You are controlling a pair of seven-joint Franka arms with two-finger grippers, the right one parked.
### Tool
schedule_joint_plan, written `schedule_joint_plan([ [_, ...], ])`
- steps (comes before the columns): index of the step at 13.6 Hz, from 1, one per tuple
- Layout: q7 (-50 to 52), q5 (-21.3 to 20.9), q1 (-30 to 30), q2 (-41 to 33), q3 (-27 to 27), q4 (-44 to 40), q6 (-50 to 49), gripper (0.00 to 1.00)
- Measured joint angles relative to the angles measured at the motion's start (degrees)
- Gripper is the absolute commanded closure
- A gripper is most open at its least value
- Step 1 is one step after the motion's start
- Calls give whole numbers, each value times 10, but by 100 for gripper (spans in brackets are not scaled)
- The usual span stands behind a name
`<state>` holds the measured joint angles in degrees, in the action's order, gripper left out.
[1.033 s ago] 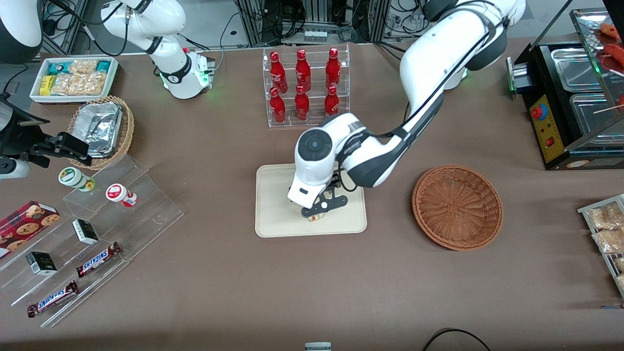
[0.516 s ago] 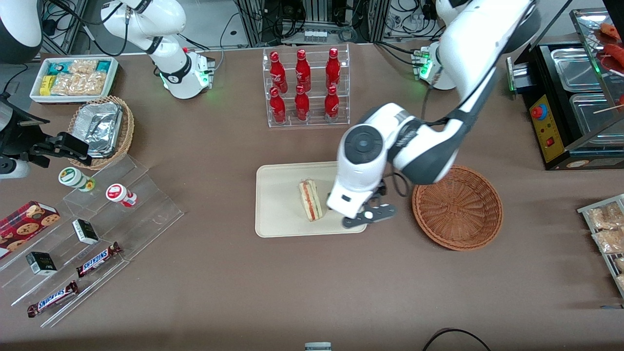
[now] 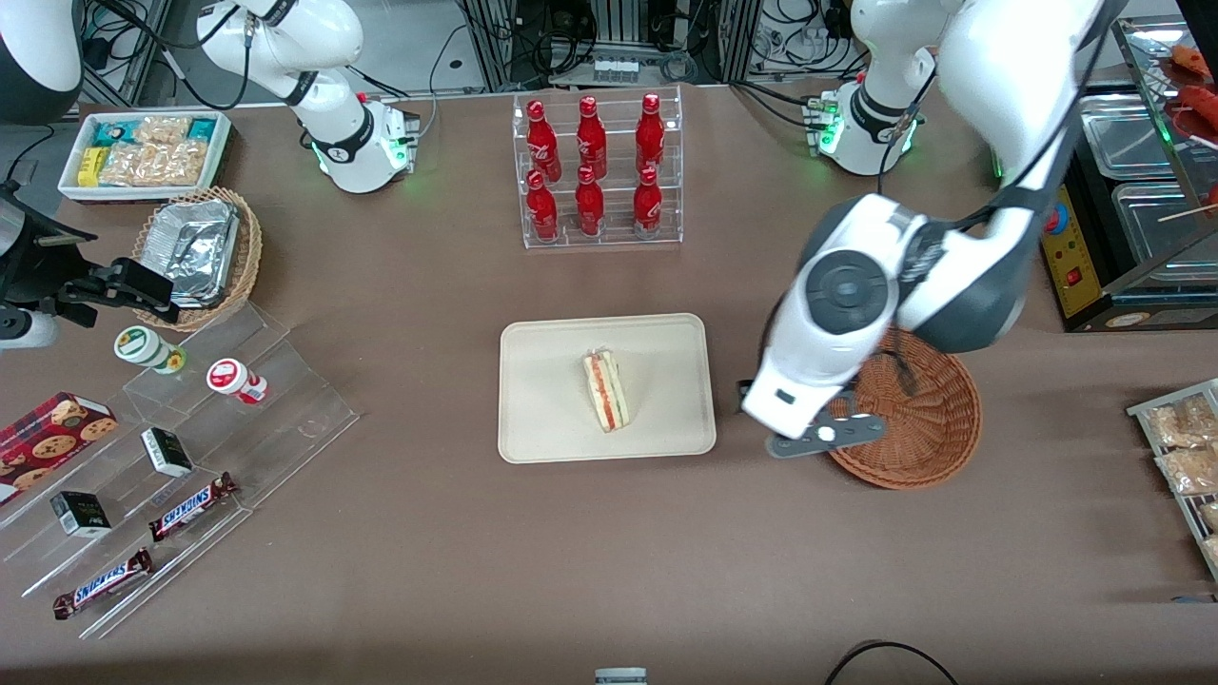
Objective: Place sandwich from basket to tray
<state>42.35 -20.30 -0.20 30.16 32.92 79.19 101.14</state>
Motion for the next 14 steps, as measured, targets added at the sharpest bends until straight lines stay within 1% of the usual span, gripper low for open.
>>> schedule_joint_plan([
  [2, -62, 7, 37, -23, -1, 18, -13, 0],
  [4, -145, 46, 82, -55, -4, 56, -15, 0],
  [5, -182, 64, 95, -72, -15, 73, -15, 0],
  [7, -247, 95, 94, -106, -60, 99, -15, 0],
  [9, -306, 114, 87, -136, -101, 122, -17, 0],
  [11, -367, 160, 64, -173, -164, 147, -21, 0],
  [12, -394, 177, 48, -194, -200, 157, -33, 0],
  [14, -428, 187, 32, -233, -247, 163, -72, 0],
])
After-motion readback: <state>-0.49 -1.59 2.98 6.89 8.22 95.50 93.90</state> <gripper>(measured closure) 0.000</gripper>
